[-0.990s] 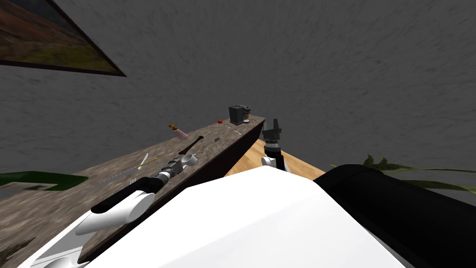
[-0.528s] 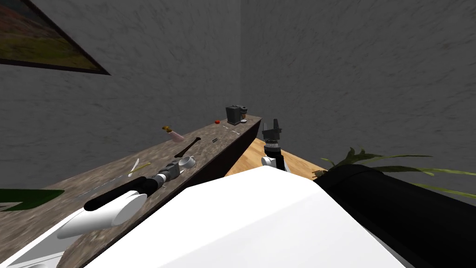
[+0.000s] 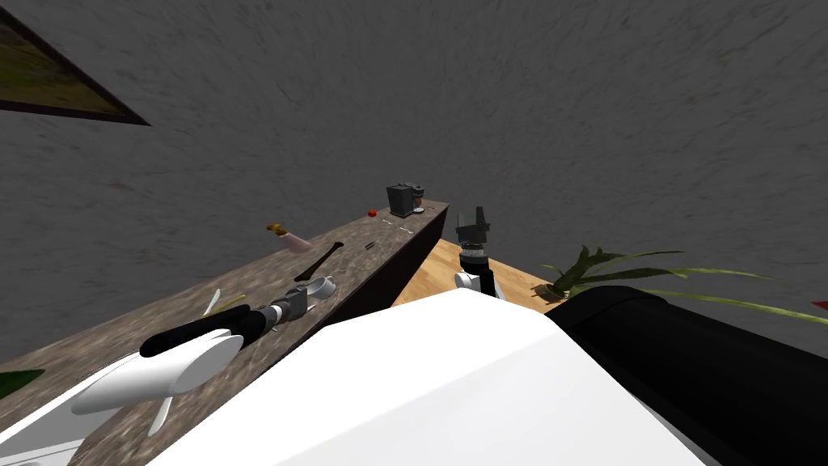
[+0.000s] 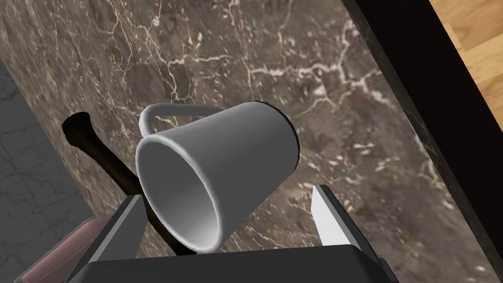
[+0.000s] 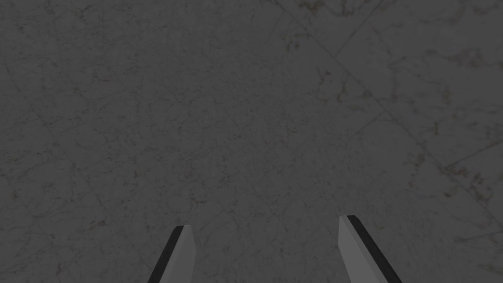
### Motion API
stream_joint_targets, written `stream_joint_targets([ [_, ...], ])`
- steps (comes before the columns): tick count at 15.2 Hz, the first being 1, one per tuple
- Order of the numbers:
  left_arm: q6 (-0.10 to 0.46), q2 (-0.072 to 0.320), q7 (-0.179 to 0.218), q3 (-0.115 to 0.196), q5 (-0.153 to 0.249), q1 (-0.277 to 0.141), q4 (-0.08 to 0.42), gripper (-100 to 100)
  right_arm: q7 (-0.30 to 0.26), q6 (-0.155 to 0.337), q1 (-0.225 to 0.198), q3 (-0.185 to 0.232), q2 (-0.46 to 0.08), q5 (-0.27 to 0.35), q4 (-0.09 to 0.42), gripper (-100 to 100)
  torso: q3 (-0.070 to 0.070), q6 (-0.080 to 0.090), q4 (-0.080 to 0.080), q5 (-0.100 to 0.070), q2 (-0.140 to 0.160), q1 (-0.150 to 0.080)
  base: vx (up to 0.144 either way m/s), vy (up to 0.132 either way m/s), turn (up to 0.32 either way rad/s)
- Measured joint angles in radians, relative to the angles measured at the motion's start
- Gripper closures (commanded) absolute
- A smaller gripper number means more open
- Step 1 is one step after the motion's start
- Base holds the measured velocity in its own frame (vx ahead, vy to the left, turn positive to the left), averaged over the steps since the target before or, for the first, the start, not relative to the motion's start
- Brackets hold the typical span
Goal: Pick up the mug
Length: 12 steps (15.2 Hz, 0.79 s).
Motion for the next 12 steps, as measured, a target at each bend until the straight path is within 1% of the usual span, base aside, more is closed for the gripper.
stream_joint_targets([
  [2,0.038,0.028,0.003,0.009,0.036,0.009,0.005,-100,0.0,0.0,0.0,0.0,0.0,0.0,0.0,0,0.0,0.0,0.0,0.0,0.0,0.0,-0.007,0.03,-0.114],
  [5,0.093,0.063,0.01,0.02,0.08,0.015,0.009,-100,0.0,0.0,0.0,0.0,0.0,0.0,0.0,0,0.0,0.0,0.0,0.0,0.0,0.0,-0.004,0.031,-0.131],
  [6,0.109,0.069,0.011,0.023,0.088,0.018,0.009,-100,0.0,0.0,0.0,0.0,0.0,0.0,0.0,0,0.0,0.0,0.0,0.0,0.0,0.0,-0.002,0.026,-0.139],
  [9,0.166,0.112,0.018,0.035,0.141,0.025,0.017,-100,0.0,0.0,0.0,0.0,0.0,0.0,0.0,0,-0.001,0.001,0.0,0.0,-0.001,0.0,0.001,0.034,-0.186],
  [12,0.221,0.145,0.021,0.05,0.187,0.036,0.022,-100,0.0,0.0,0.0,0.0,0.0,0.0,0.0,0,0.0,0.0,0.0,0.0,-0.001,0.0,-0.005,0.03,-0.101],
])
